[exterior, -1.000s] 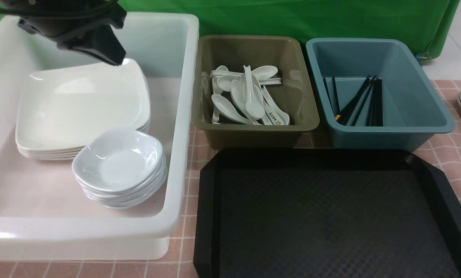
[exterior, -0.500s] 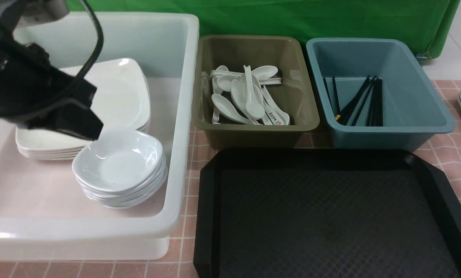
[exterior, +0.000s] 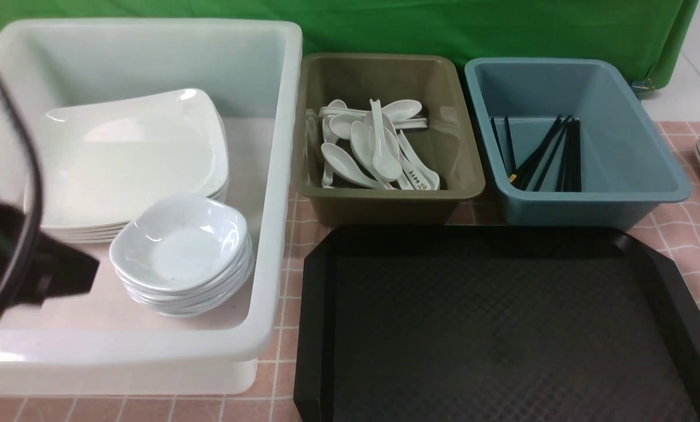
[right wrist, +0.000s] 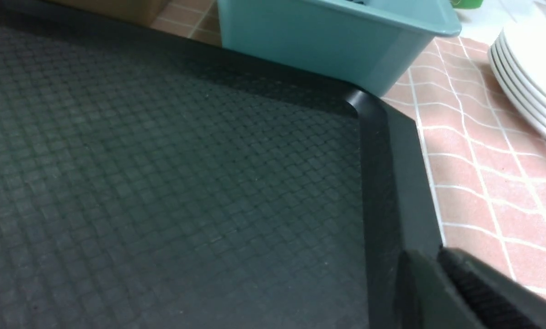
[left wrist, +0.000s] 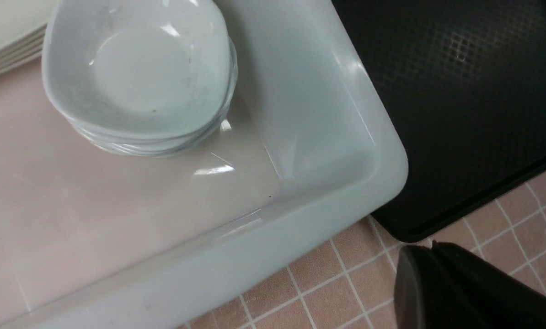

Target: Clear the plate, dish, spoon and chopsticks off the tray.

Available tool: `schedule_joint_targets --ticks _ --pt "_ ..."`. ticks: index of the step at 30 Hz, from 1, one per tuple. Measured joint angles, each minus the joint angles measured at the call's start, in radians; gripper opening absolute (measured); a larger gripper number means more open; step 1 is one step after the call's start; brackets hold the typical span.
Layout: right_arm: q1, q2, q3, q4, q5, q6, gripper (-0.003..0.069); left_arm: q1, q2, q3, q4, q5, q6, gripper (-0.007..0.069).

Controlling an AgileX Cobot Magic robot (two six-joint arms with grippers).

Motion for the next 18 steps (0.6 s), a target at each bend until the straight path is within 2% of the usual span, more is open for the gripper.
schedule_joint_targets --ticks 7,18 --pt "0.0 0.0 0.0 0.0 -0.006 0.102 0.0123 0.0 -0.179 0.101 -0.002 -0.01 0.002 -0.0003" --pt "0.0 0.0 0.0 0.0 -0.007 0.125 0.015 0.0 -0.401 0.193 -0.002 -0.05 0.017 -0.0002"
